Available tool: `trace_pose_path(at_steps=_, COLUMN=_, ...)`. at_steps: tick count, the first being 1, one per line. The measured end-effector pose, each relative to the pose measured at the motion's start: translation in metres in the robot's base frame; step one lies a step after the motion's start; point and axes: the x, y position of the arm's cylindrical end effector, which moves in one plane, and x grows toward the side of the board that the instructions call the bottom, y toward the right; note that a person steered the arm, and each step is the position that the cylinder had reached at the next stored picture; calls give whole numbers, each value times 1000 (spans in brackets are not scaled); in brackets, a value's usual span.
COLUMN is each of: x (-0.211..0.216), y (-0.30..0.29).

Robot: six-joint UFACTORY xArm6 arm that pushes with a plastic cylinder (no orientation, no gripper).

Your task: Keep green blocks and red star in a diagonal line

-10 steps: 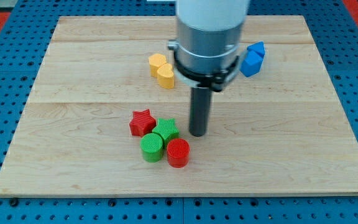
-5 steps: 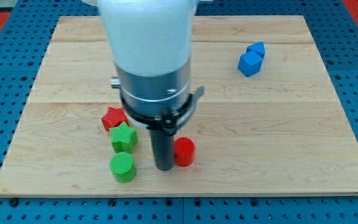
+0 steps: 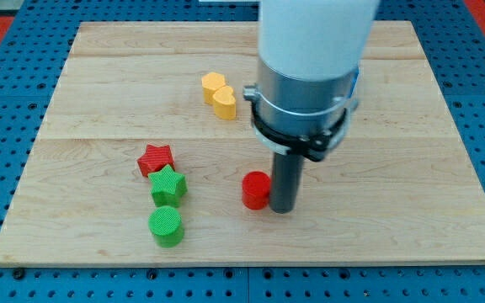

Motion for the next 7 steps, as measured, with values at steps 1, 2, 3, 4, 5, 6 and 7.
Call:
trace_pose_path(at_steps=1, x=-15, y=-47)
trace_pose_path(at_steps=2, x=-30, y=-57)
trace_pose_path(at_steps=3, x=-39, y=-67)
trace_pose_path(at_steps=4, x=-44, y=-99)
trace_pose_path(at_steps=5, x=-44, y=-133)
trace_pose_path(at_steps=6, x=-44, y=-134)
trace_pose_path(at_steps=7, x=-46, y=-141)
